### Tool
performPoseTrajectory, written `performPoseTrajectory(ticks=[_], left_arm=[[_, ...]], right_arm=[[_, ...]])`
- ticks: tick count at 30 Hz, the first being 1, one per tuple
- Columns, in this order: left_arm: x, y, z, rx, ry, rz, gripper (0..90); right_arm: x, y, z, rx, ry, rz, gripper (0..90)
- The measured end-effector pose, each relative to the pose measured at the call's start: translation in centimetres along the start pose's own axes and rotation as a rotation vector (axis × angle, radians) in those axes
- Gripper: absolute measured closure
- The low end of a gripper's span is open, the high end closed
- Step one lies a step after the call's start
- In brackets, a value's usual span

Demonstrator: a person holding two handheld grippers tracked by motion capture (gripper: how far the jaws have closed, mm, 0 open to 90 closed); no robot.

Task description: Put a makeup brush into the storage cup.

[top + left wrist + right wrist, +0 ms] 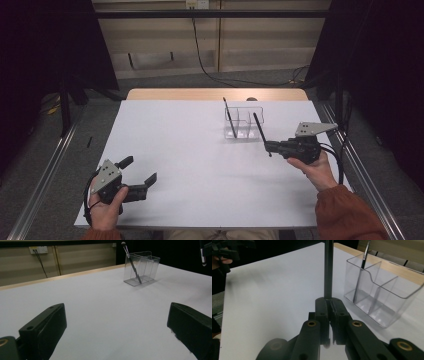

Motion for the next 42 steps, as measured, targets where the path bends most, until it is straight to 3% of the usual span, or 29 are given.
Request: performPoseTrajectory(ticks=[7,17,25,42], left_arm=[[0.0,0.0,0.0,-0.005,-0.004,-0.002,2.5],[0.2,-0.1,0.3,-0.010,-0.016,-0.004,2.5],[0.1,-0.1,0.3,-0.011,-0.018,-0.004,2.5],[0.1,-0.1,0.3,-0.012,-0.018,-0.008,2.4]], right_arm=[[0.5,-1.5,-1.8,0.077,0.053,-0.043,84.8],[1.2,-3.8,-3.7,0.150,0.108,-0.108,84.8],[1.7,-6.0,-5.3,0.193,0.157,-0.203,84.8],[1.5,-8.0,-6.6,0.153,0.311,-0.492,84.8]])
Point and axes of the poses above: each handheld gripper's, and its own axes: y roughly backward along the jaws, x roughly out of its top, z roughly to its right, the point moved 4 cm from there along -y, roughly forward along the jaws, and after that the axes turned 13 degrees about -y, right-handed, at the moved point
